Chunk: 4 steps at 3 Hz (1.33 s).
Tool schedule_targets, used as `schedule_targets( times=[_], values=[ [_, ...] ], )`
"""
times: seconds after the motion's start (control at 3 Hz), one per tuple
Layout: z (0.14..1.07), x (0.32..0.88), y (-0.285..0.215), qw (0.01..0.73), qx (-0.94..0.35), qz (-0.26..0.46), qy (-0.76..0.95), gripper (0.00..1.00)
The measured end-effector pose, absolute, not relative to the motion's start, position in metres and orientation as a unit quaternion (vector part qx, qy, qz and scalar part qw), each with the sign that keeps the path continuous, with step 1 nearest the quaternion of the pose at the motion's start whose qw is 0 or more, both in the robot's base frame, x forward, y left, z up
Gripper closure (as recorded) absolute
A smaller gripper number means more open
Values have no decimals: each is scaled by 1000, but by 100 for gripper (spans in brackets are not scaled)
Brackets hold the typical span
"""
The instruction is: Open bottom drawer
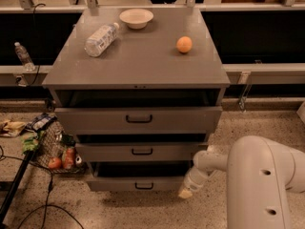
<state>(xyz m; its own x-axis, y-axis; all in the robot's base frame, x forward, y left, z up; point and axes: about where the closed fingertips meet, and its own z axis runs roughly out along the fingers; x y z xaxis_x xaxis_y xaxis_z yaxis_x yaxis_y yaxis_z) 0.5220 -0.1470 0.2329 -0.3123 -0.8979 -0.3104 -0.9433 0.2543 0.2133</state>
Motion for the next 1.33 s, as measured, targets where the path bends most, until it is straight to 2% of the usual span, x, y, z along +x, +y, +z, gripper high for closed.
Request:
schedule_targets(
  times=[0.67, 1.33],
  values=[
    [250, 514, -152, 123, -583, 123, 794, 59],
    [236, 543, -144, 204, -628, 128, 740, 12]
  ],
)
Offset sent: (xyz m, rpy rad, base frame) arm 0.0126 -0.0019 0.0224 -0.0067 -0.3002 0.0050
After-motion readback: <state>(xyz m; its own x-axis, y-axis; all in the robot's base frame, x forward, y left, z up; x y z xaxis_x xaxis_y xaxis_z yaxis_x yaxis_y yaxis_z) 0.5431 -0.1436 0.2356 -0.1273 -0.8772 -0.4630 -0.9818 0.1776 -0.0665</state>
